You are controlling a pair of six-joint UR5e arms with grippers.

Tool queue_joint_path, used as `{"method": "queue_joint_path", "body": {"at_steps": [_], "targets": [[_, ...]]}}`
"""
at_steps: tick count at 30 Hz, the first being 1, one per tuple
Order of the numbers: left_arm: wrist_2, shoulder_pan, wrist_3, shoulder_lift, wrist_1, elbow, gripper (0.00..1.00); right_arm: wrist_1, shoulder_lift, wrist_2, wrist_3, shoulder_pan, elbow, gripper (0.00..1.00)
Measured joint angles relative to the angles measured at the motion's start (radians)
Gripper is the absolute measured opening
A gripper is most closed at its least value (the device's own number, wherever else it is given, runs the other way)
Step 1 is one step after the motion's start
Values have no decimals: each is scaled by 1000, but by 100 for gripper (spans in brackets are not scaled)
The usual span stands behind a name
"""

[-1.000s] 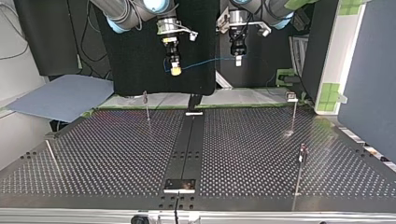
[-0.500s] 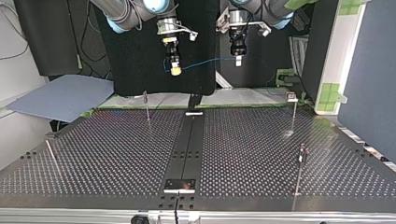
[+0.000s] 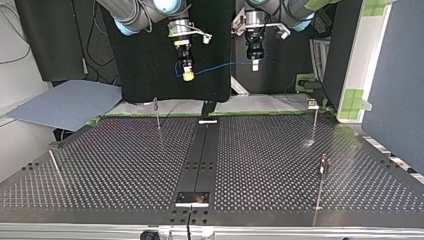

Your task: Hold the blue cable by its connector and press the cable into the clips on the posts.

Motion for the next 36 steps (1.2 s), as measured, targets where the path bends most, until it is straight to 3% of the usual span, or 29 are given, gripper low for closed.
{"method": "queue_joint_path", "body": {"at_steps": [11,16,25,36], "targets": [[9,-6,3,-14,2,-9,0,3,2,0,1,2,-2,0],[15,-9,4,-55,3,-13,0,12,32,0,3,18,-11,0],[15,-9,5,-76,3,-14,0,14,119,0,3,21,-12,0],[15,-9,5,-77,3,-14,0,14,136,0,3,22,-12,0]]}}
